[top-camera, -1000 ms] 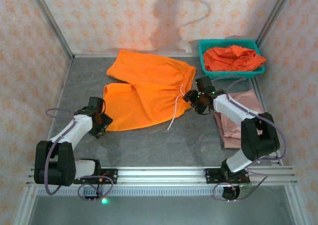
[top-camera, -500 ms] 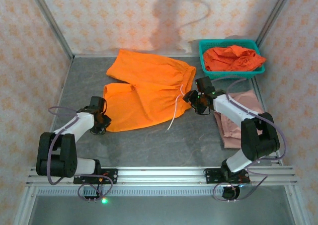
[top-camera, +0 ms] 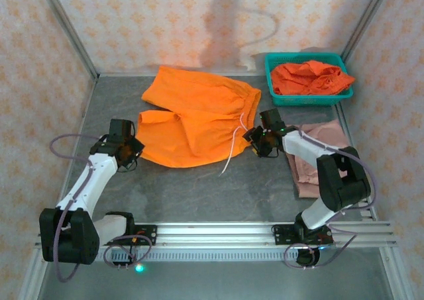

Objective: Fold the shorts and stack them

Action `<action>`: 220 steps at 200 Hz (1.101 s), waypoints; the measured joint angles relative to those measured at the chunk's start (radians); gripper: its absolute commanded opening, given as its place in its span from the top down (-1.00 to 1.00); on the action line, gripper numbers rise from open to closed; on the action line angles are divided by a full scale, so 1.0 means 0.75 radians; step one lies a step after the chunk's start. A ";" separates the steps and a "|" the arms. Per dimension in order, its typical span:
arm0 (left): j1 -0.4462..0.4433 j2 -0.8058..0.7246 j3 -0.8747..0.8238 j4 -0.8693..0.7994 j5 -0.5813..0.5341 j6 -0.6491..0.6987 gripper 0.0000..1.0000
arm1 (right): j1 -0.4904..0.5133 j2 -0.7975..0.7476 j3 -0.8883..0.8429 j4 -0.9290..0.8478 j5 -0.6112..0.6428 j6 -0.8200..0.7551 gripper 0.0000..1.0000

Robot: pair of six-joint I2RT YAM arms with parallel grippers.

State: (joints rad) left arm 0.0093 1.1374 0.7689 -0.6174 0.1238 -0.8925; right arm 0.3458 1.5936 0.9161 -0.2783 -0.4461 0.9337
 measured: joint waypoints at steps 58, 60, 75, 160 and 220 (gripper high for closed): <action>0.000 0.006 0.000 -0.009 0.004 0.001 0.95 | 0.000 0.088 0.053 0.003 0.018 -0.004 0.03; 0.000 0.006 0.000 -0.010 0.003 0.001 0.95 | 0.000 0.090 0.055 0.003 0.019 -0.004 0.03; 0.000 0.006 0.000 -0.010 0.003 0.002 0.96 | 0.000 0.106 0.072 0.003 0.031 -0.004 0.08; 0.000 0.013 0.000 -0.009 0.002 0.005 0.97 | 0.000 0.169 0.108 -0.019 0.072 -0.042 0.33; 0.000 0.021 -0.001 -0.009 -0.001 0.005 0.97 | 0.000 0.199 0.108 -0.038 0.083 -0.076 0.33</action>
State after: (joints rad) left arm 0.0093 1.1530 0.7685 -0.6243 0.1234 -0.8886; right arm 0.3458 1.7432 0.9970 -0.3065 -0.3840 0.8764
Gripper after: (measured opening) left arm 0.040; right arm 0.362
